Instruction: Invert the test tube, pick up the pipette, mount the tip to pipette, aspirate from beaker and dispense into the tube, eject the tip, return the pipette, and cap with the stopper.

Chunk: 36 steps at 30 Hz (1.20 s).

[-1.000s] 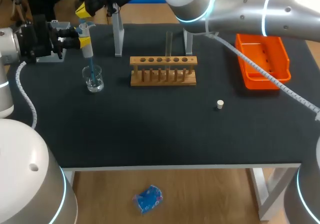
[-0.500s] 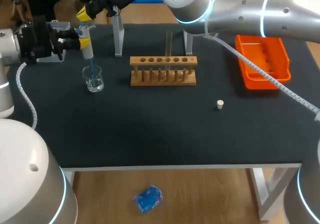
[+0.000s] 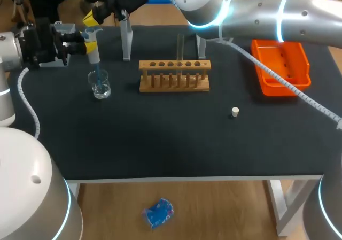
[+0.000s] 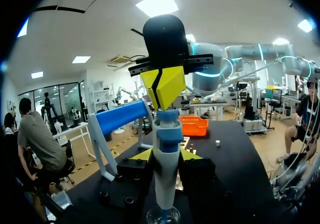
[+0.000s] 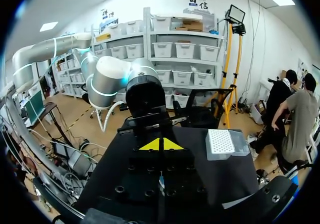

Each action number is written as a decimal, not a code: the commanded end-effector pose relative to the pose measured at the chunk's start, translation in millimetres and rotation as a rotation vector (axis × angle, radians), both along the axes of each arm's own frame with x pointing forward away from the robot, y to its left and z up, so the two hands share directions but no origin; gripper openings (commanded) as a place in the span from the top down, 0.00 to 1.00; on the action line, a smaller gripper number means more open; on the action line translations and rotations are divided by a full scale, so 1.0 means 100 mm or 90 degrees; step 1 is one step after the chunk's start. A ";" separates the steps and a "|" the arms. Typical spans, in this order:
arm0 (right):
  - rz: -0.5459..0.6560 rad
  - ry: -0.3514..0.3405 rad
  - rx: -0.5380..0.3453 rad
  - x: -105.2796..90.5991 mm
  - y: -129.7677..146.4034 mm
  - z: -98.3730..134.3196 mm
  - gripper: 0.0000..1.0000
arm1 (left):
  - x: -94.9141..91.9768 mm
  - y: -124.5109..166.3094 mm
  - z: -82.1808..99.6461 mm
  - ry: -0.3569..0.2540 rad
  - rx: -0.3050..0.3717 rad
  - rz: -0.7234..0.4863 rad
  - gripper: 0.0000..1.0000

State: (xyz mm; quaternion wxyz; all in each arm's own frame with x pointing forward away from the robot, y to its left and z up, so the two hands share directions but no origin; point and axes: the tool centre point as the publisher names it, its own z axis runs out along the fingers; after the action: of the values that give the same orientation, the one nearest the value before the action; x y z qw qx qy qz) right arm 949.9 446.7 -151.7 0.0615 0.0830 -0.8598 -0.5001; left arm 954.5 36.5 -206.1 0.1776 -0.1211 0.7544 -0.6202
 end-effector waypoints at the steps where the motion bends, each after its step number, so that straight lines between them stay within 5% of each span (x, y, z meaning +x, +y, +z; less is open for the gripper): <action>1: 0.004 0.003 -0.004 0.01 0.01 -0.06 1.00 | 0.02 0.01 0.04 -0.001 -0.001 0.001 1.00; 36: 0.007 -0.031 0.015 0.00 -0.02 0.25 1.00 | 0.02 0.01 0.04 -0.001 -0.001 0.001 1.00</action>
State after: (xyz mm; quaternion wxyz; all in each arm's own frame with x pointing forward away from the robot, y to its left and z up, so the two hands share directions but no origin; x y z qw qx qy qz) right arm 950.8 448.0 -129.7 0.0439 0.0999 -0.8535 -0.5095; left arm 956.0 37.0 -202.5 0.1791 -0.1211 0.7531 -0.6214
